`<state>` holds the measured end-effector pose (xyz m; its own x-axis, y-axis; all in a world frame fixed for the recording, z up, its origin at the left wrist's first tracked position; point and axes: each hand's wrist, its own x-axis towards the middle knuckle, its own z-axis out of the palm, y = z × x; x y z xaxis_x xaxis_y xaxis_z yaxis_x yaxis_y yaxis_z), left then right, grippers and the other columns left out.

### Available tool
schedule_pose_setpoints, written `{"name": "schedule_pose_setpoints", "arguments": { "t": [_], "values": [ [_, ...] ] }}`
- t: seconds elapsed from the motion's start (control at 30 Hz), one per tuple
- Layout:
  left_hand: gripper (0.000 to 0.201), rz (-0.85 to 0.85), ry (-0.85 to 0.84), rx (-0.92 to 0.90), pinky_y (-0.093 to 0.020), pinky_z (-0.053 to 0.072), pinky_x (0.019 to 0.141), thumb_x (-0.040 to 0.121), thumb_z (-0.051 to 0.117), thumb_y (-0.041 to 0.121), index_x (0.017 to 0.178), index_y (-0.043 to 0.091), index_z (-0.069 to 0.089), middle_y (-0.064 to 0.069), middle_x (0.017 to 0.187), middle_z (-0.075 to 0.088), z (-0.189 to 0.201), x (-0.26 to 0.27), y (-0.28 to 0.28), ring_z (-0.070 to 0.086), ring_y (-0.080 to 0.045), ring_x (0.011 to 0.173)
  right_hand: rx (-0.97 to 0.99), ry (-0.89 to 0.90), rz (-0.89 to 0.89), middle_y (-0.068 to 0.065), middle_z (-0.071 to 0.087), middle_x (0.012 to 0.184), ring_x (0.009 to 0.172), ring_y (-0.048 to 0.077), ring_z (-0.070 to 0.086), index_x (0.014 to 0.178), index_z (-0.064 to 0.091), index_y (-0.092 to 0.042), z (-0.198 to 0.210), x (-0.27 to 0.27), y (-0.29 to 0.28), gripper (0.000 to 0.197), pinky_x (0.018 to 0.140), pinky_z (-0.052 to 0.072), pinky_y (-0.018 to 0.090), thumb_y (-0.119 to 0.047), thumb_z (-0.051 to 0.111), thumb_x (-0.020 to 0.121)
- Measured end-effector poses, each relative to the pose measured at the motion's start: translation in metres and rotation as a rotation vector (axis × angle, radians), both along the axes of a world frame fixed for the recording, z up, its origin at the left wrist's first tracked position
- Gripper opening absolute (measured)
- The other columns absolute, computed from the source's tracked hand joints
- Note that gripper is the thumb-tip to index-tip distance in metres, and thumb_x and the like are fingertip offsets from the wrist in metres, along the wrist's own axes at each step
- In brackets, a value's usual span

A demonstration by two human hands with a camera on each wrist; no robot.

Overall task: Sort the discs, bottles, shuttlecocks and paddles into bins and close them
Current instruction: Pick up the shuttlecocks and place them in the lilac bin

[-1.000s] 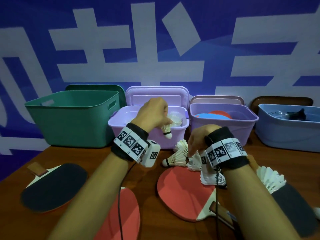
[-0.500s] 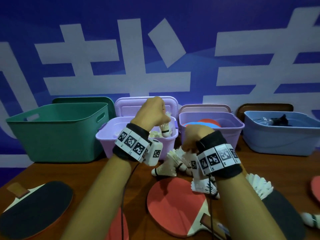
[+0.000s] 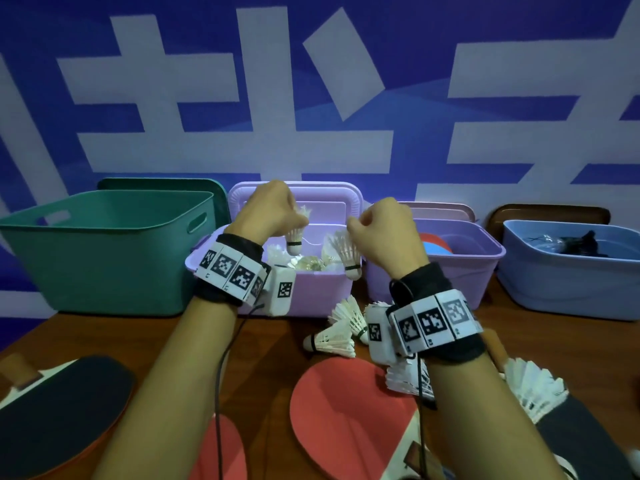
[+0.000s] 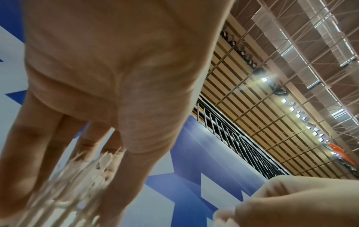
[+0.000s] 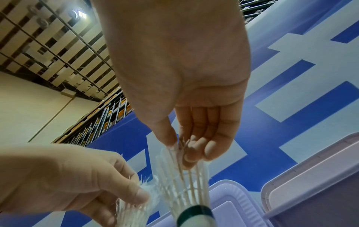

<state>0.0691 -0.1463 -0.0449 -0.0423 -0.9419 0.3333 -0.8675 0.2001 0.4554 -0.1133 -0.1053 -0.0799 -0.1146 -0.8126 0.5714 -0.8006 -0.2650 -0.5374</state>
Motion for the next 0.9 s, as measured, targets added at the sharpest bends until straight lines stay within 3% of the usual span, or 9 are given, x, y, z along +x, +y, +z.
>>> {"name": "schedule_pose_setpoints", "arguments": {
  "t": [0.23, 0.3, 0.37, 0.4, 0.47, 0.53, 0.67, 0.77, 0.9],
  "values": [
    [0.029, 0.015, -0.004, -0.001, -0.038, 0.062, 0.075, 0.079, 0.080, 0.027, 0.064, 0.004, 0.070, -0.014, 0.068, 0.073, -0.001, 0.007, -0.004, 0.073, -0.027, 0.072, -0.156, -0.059, 0.101, 0.024, 0.038, 0.058, 0.057, 0.018, 0.021, 0.057, 0.046, 0.005, 0.004, 0.009, 0.003, 0.044, 0.050, 0.026, 0.031, -0.024, 0.055, 0.089],
    [0.031, 0.015, -0.013, 0.024, -0.038, 0.062, 0.076, 0.078, 0.079, 0.027, 0.059, 0.007, 0.066, -0.010, 0.062, 0.071, -0.005, 0.005, -0.004, 0.074, -0.027, 0.073, -0.107, -0.024, 0.144, 0.021, 0.038, 0.057, 0.055, 0.018, 0.024, 0.060, 0.048, 0.005, -0.003, 0.016, 0.000, 0.043, 0.052, 0.029, 0.030, -0.025, 0.055, 0.090],
    [0.030, 0.013, -0.030, 0.050, -0.039, 0.061, 0.074, 0.076, 0.080, 0.026, 0.059, 0.010, 0.061, -0.009, 0.060, 0.068, -0.009, 0.003, -0.005, 0.074, -0.029, 0.073, 0.003, 0.033, 0.187, 0.011, 0.052, 0.061, 0.058, 0.020, 0.045, 0.070, 0.060, -0.001, -0.013, 0.021, -0.006, 0.036, 0.058, 0.042, 0.029, -0.030, 0.055, 0.091],
    [0.032, 0.012, -0.040, 0.059, -0.039, 0.061, 0.073, 0.076, 0.081, 0.027, 0.059, 0.011, 0.059, -0.009, 0.060, 0.067, -0.011, 0.003, -0.005, 0.074, -0.029, 0.071, 0.087, 0.058, 0.212, 0.009, 0.069, 0.084, 0.077, 0.021, 0.062, 0.090, 0.070, -0.007, -0.018, 0.022, -0.008, 0.031, 0.072, 0.051, 0.031, -0.034, 0.056, 0.092],
    [0.035, 0.021, -0.039, 0.069, -0.036, 0.061, 0.070, 0.076, 0.085, 0.029, 0.061, 0.013, 0.058, -0.008, 0.062, 0.068, -0.013, 0.004, -0.009, 0.073, -0.027, 0.066, 0.242, 0.127, 0.229, 0.006, 0.059, 0.137, 0.124, 0.023, 0.056, 0.140, 0.054, -0.012, -0.029, 0.022, -0.012, 0.055, 0.100, 0.046, 0.034, -0.040, 0.059, 0.092],
    [0.036, 0.039, -0.027, 0.056, -0.031, 0.054, 0.063, 0.075, 0.087, 0.030, 0.060, 0.014, 0.058, -0.006, 0.061, 0.065, -0.016, 0.007, -0.014, 0.067, -0.026, 0.062, 0.319, 0.162, 0.224, 0.007, 0.048, 0.149, 0.135, 0.027, 0.046, 0.152, 0.033, -0.014, -0.041, 0.021, -0.016, 0.074, 0.107, 0.040, 0.037, -0.050, 0.058, 0.092],
    [0.030, 0.072, -0.023, 0.017, -0.030, 0.048, 0.066, 0.074, 0.089, 0.032, 0.062, 0.012, 0.069, 0.000, 0.060, 0.061, -0.020, 0.012, -0.020, 0.061, -0.028, 0.069, 0.480, 0.286, 0.188, 0.005, 0.030, 0.159, 0.148, 0.024, 0.021, 0.156, 0.018, -0.014, -0.058, 0.020, -0.022, 0.090, 0.116, 0.021, 0.057, -0.072, 0.039, 0.091],
    [0.029, 0.085, -0.054, 0.011, -0.031, 0.050, 0.067, 0.075, 0.088, 0.034, 0.068, 0.009, 0.075, -0.004, 0.062, 0.065, -0.027, 0.015, -0.025, 0.067, -0.030, 0.074, 0.546, 0.390, 0.176, 0.004, 0.028, 0.161, 0.152, 0.018, 0.006, 0.142, 0.046, -0.014, -0.058, 0.018, -0.021, 0.081, 0.118, 0.009, 0.057, -0.075, 0.025, 0.093],
    [0.028, 0.114, -0.037, -0.049, -0.030, 0.044, 0.063, 0.079, 0.085, 0.031, 0.071, 0.006, 0.075, -0.010, 0.070, 0.069, -0.032, 0.017, -0.030, 0.066, -0.031, 0.073, 0.514, 0.424, 0.160, 0.006, 0.041, 0.149, 0.147, 0.024, 0.021, 0.129, 0.060, -0.022, -0.058, 0.019, -0.023, 0.072, 0.115, 0.015, 0.059, -0.074, 0.023, 0.094]
  ]
}}
